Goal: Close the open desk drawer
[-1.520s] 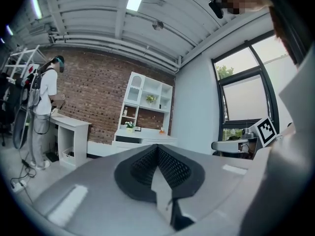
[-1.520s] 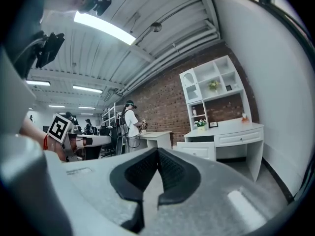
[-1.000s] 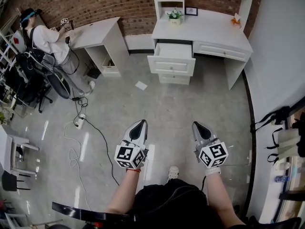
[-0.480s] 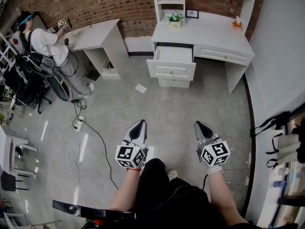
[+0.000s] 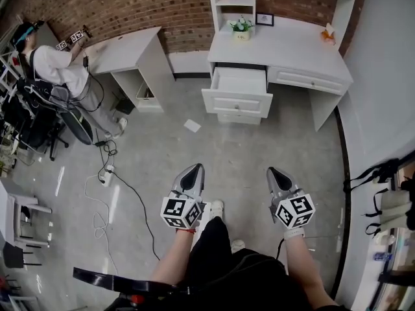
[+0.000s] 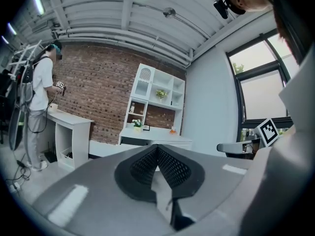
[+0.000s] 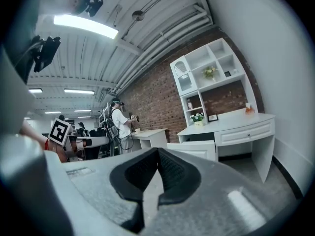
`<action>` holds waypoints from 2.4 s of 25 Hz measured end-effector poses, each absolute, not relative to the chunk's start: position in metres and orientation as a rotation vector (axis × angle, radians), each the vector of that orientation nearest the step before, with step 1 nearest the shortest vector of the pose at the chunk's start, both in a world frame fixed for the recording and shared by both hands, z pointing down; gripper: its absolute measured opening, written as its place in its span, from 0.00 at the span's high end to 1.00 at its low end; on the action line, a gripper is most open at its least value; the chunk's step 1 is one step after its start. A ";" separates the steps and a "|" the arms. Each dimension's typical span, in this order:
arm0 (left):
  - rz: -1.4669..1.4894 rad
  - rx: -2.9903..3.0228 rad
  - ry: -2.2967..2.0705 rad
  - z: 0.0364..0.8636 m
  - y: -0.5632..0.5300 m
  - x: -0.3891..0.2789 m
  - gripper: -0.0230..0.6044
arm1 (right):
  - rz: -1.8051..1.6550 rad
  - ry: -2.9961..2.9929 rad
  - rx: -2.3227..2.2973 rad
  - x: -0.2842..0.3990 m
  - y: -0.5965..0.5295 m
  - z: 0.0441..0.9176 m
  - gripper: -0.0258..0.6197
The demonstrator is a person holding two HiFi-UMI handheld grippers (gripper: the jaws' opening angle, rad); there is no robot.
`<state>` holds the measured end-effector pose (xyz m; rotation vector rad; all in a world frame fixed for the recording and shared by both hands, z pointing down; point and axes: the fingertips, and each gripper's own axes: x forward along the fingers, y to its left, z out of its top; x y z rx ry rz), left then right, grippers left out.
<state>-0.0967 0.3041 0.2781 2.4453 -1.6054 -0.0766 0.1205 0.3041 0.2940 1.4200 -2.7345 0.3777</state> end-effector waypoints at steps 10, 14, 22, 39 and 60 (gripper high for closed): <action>-0.048 2.479 -1.548 0.282 0.206 -0.120 0.96 | 0.404 -2.734 1.443 0.089 0.223 0.301 0.96; -0.039 2.487 -1.520 0.286 0.173 -0.127 0.96 | 0.421 -2.724 1.468 0.079 0.194 0.306 0.96; -0.022 2.496 -1.456 0.293 0.110 -0.146 0.96 | 0.461 -2.676 1.541 0.064 0.139 0.311 0.96; -0.016 2.553 -1.281 0.323 0.034 -0.139 0.96 | 0.501 -2.614 1.640 0.046 0.076 0.338 0.96; 0.061 2.518 -1.093 0.434 -0.057 -0.074 0.96 | 0.537 -2.594 1.535 0.030 -0.045 0.438 0.96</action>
